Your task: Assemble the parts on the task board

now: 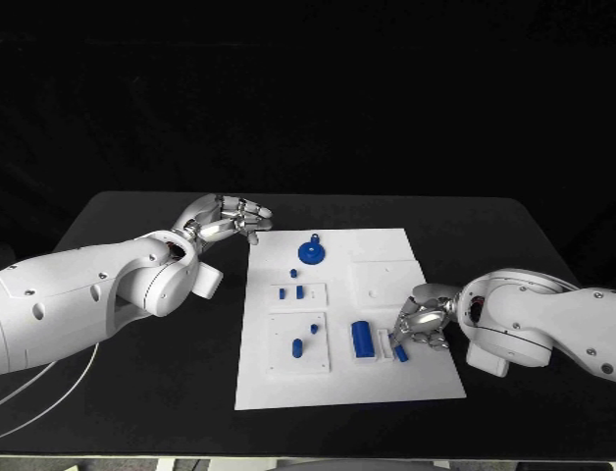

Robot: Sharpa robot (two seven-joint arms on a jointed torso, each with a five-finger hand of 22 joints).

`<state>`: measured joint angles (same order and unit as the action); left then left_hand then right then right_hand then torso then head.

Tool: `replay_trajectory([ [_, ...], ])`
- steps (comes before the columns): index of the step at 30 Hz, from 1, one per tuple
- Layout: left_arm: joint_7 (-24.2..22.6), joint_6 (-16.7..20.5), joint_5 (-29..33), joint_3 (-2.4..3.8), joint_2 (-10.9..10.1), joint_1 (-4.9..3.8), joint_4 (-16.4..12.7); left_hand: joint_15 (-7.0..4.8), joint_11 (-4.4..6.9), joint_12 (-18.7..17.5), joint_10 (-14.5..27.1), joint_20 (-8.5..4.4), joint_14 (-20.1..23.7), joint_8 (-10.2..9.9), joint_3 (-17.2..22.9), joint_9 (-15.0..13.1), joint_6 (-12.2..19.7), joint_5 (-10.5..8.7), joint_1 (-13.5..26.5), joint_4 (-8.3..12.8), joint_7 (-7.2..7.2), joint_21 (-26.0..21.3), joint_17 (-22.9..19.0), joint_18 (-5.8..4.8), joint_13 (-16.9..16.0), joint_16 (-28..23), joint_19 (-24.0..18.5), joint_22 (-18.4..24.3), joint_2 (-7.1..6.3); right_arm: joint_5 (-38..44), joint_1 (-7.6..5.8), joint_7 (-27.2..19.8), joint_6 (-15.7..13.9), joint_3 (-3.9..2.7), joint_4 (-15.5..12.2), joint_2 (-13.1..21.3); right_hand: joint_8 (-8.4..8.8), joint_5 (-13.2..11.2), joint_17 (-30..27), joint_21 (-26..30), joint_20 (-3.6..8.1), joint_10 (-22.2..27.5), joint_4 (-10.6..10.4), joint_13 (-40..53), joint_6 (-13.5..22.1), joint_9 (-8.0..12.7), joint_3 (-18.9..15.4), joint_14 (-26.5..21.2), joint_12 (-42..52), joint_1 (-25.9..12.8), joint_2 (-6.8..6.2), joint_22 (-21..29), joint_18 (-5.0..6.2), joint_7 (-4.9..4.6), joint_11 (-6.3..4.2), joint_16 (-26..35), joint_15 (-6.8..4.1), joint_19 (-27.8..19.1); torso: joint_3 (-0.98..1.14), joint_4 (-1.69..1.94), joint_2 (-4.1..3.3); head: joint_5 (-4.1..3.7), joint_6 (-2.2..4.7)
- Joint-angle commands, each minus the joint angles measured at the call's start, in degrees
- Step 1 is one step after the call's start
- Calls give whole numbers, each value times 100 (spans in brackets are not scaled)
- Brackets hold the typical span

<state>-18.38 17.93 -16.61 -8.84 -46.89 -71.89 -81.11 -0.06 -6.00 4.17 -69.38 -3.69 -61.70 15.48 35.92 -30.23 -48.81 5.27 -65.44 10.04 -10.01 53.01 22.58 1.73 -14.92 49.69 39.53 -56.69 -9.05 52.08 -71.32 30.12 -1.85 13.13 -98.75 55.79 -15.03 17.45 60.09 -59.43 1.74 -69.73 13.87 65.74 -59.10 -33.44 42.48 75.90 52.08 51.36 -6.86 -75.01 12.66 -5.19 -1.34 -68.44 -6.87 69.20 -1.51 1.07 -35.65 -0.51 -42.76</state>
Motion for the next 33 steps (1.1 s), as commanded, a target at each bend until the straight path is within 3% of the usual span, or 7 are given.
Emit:
replay_trajectory([
  [1, -24, -78, 19, 4, 4, -4, -17, 12, -8, -20, 40, -188, 8, 32, 6, 8, 37, -17, 32, -31, 9, -19, 7, -23, -6, -22, -38, -10, 0, -192, 12, -61, -1, 5, 8, -20, -16, 17, -1, -31, 19, -36, 1, -3, -47, -3, -30, -1, 28, -63, 2, -63, 234, 8, 5, 7, -33, 33, 0, -3, 2, 4, 0],
  [19, -15, -82, 18, 4, -5, -4, -23, 13, -9, -19, 42, -187, 9, 34, 4, 9, 36, -18, 34, -37, 9, -21, 13, -24, -6, -26, -40, -15, -2, -167, 12, -73, 20, 5, 73, -147, -10, -61, -3, -26, 31, -32, -32, 0, -52, 6, -160, -3, 30, -136, -8, -60, 234, 11, 2, 7, -36, 29, 2, 0, -1, 20, -3],
  [33, -7, -95, 17, 4, -5, -5, -23, 15, -10, -18, 42, -185, 12, 37, 3, 10, 35, -20, 40, -47, 10, -23, 18, -25, -6, -31, -42, -18, 0, -143, 12, -96, 51, 5, 92, -166, -17, -217, -2, -21, 34, -52, -233, 9, -94, 15, -298, -3, 46, -298, -39, -58, 234, 25, -10, 2, -45, 30, 1, -3, 2, 31, 4],
])
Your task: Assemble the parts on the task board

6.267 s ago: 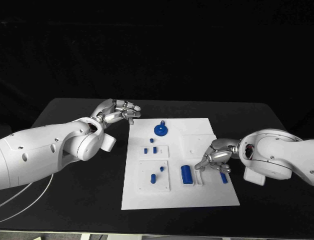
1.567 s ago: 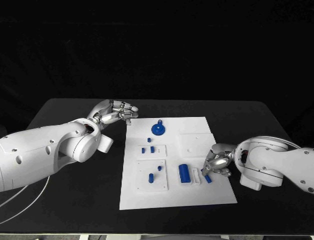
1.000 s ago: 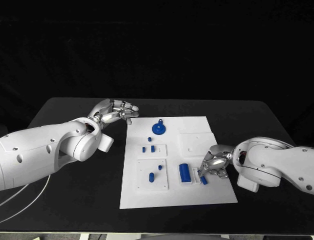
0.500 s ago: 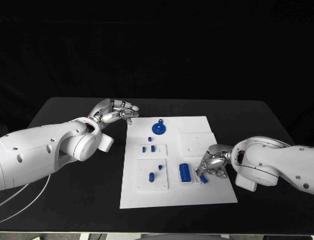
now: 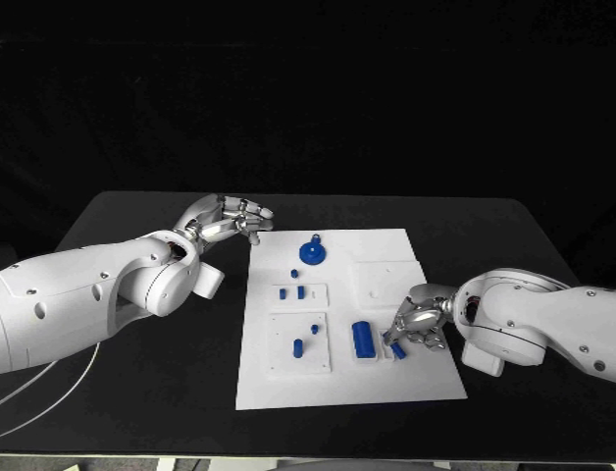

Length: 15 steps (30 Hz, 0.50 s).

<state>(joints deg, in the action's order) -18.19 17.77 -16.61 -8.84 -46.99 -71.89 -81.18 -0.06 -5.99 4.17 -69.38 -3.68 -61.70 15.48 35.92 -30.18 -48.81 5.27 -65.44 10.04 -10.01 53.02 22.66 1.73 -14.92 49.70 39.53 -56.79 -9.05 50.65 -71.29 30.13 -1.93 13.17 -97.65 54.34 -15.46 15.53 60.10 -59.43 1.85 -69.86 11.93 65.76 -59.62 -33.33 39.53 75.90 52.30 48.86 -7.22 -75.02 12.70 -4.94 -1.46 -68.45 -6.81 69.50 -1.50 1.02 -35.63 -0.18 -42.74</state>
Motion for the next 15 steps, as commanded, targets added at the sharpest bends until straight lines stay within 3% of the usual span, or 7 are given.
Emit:
replay_trajectory([
  [1, -26, -77, 17, 4, 5, -5, -16, 15, -11, -18, 41, -185, 12, 37, 3, 6, 35, -20, 40, -48, 10, -23, 9, -25, -6, -31, -42, -9, 0, 1, 9, -99, 61, 1, -19, -22, 26, -26, -2, -22, 22, -39, -44, 7, -42, 4, -8, -3, 23, -53, -2, -58, 230, -1, 2, 2, -52, -1, 1, 1, 0, -1, 1],
  [15, -19, -77, 14, 4, 0, -5, -20, 15, -11, -18, 42, -184, 15, 39, 3, 6, 34, -21, 43, -55, 11, -25, 13, -25, -6, -36, -45, -12, -1, 5, 9, -117, 107, 0, -25, -35, 27, -322, 5, -23, 43, -53, -273, 16, -84, 28, -191, -12, 30, -269, -44, -65, 230, 19, -19, -9, -70, -19, 1, 1, -1, 5, 15],
])
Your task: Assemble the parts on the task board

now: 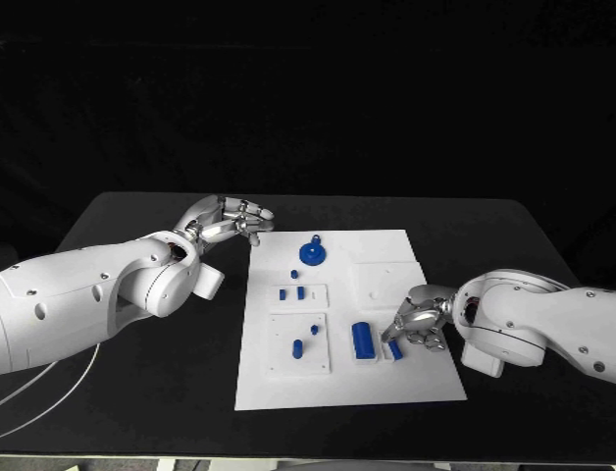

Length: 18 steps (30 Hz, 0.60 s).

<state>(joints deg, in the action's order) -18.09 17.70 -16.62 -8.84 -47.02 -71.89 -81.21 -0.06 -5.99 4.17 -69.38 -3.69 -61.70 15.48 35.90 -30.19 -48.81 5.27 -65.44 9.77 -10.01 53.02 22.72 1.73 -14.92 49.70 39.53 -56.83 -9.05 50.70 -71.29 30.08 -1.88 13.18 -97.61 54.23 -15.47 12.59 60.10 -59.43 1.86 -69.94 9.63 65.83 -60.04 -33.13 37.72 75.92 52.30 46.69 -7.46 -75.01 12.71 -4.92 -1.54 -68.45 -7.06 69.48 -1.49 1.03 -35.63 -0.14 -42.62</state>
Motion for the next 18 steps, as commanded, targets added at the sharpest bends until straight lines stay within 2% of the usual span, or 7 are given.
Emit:
replay_trajectory([
  [1, -28, -70, 15, 4, 2, -4, -17, 15, -12, -17, 42, -184, 15, 40, 5, 7, 33, -21, 43, -28, 11, -25, 8, -26, -6, -37, -45, -7, -1, 0, 8, -111, 107, -1, -28, -25, 29, -34, 5, -23, 43, -45, -46, 9, -43, 10, -11, -15, 30, -54, -23, -65, 229, 18, -11, -10, -46, -17, 0, -1, -1, 1, 4],
  [8, -26, -67, 14, 4, -1, -4, -19, 16, -12, -17, 43, -184, 16, 41, 6, 7, 33, -21, 43, -30, 12, -26, 10, -26, -6, -39, -46, -9, -2, 0, 8, -124, 163, -1, -39, -24, 34, -58, 6, -24, 48, -44, -83, 11, -46, 19, -47, -17, 29, -93, -79, -67, 229, 18, -11, -12, -47, -22, 1, 2, -2, 3, 4],
  [10, -21, -67, 14, 4, -4, -5, -20, 16, -12, -17, 43, -184, 16, 41, 6, 7, 33, -22, 43, -30, 12, -27, 11, -26, -6, -39, -46, -9, -2, 0, 8, -122, 176, -1, -44, -16, 36, -2, 8, -30, 50, -42, -82, 15, -47, 24, -122, -20, 30, -134, -92, -71, 229, 18, -12, -15, -47, -25, 0, 1, -1, 5, 5],
  [18, -12, -64, -2, 4, -4, -5, -19, 16, -12, -17, 44, -184, 17, 42, 5, 8, 33, -22, 43, -33, 12, -28, 13, -26, -6, -41, -48, -11, -4, 45, 8, -119, 191, -1, -58, 24, 34, 24, 11, -35, 59, -42, -77, 23, -63, 35, -339, -28, 31, -248, -48, -76, 229, 25, -18, -20, -52, -45, 0, 1, 0, 10, 13],
])
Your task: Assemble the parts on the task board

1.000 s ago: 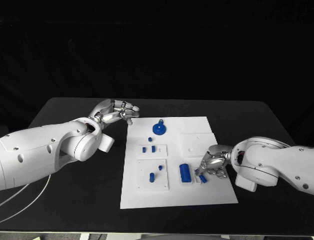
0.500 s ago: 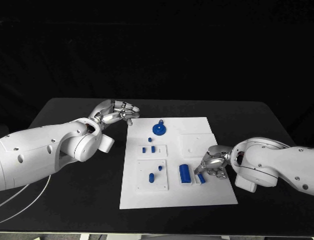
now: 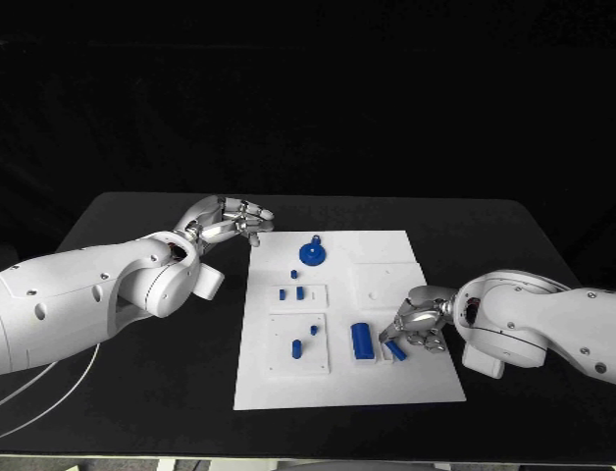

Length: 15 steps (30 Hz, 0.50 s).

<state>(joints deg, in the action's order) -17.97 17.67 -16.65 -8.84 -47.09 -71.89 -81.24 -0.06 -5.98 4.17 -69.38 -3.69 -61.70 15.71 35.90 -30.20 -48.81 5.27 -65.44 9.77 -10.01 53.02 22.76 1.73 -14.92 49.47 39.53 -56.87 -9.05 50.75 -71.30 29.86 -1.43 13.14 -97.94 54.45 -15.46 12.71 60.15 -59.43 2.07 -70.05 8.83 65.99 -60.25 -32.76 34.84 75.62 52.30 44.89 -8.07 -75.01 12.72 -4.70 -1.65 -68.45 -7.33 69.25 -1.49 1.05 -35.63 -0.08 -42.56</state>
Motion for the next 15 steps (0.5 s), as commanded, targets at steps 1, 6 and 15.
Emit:
replay_trajectory([
  [1, -23, -61, 0, 4, 3, -5, -17, 16, -12, -17, 44, -183, 17, 19, 5, 8, 33, -22, 43, -33, 12, -28, 10, -25, -6, -19, -48, -7, -4, 46, 9, -96, 144, 2, -26, 4, 32, 21, 6, -36, 39, -32, 2, 8, -46, -1, -85, 2, 32, -89, 25, -76, 228, 5, -9, -21, -26, -25, 0, -1, 0, 4, 8],
  [6, -24, -59, -1, 4, 1, -5, -15, 16, -12, -17, 44, -183, 18, 19, 5, 9, 33, -22, 43, -34, 13, -29, 11, -26, -6, -21, -49, -8, -6, 76, 9, -97, 157, 1, -27, 20, 34, 61, 8, -35, 45, -35, -12, 12, -57, 10, -213, -4, 29, -183, 110, -76, 228, 11, -14, -25, -32, -41, 1, -3, -1, 4, 11],
  [15, -23, -55, -5, 4, 1, -5, -15, 17, -13, -17, 45, -183, 22, 21, 8, 9, 33, -22, 38, -35, 14, -32, 13, -26, -6, -26, -53, -10, -6, 228, 9, -93, 179, -2, -42, 20, 15, -103, 2, -34, 76, -91, 176, 20, -130, 33, 150, -5, 43, 251, 249, -67, 228, 37, -41, -23, -56, -40, -1, 0, -1, 0, -2],
])
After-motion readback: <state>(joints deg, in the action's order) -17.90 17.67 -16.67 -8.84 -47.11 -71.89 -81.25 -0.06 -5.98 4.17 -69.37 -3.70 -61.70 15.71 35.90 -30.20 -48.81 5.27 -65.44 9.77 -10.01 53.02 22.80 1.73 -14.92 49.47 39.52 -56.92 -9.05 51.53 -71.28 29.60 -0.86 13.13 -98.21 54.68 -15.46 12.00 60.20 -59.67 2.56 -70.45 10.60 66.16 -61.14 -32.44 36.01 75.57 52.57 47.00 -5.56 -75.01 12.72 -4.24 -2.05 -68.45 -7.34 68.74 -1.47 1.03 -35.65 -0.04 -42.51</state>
